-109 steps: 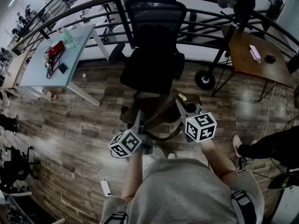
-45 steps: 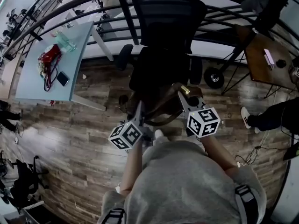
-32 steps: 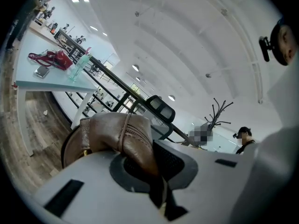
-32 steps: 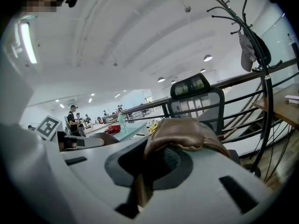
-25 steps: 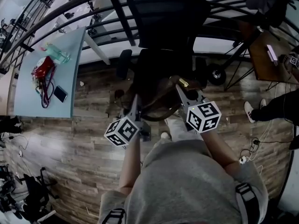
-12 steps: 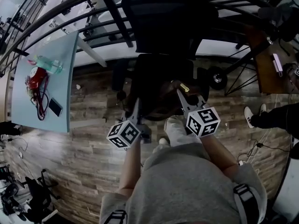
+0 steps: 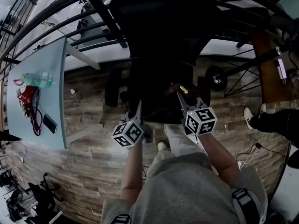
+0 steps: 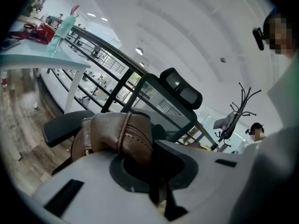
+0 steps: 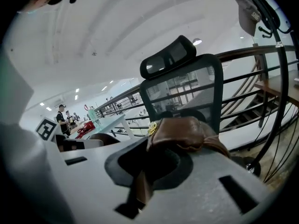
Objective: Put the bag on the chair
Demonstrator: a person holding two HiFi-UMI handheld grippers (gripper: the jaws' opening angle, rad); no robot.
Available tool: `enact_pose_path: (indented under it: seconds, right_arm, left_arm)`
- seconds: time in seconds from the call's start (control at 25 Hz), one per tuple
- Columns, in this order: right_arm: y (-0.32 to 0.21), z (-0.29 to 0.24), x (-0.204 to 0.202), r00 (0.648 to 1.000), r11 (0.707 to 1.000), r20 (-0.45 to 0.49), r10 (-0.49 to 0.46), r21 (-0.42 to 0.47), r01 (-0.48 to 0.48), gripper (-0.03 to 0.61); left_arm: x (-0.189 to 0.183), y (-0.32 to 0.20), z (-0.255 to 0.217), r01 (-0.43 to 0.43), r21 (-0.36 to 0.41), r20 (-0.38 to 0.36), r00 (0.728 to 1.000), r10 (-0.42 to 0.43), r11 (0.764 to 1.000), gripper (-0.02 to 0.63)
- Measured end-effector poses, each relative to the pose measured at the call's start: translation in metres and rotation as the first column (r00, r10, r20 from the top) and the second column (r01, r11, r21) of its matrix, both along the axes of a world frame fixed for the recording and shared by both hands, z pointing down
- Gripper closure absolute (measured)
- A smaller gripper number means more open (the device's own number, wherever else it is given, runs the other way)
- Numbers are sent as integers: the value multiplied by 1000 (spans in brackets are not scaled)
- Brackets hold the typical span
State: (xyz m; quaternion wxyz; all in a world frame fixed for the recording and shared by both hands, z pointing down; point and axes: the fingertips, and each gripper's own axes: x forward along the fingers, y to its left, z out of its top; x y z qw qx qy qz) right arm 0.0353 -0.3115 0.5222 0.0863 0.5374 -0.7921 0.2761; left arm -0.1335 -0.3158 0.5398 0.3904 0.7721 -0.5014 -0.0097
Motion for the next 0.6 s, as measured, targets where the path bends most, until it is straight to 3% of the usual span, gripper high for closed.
enact_pose_path:
  seconds: [0.6]
  right_arm:
    - [-60,125,19,998,990,-13,57,-127,-58,558]
  left_arm:
    - [16,-66,128,-16,-136,70,997,25,991,594]
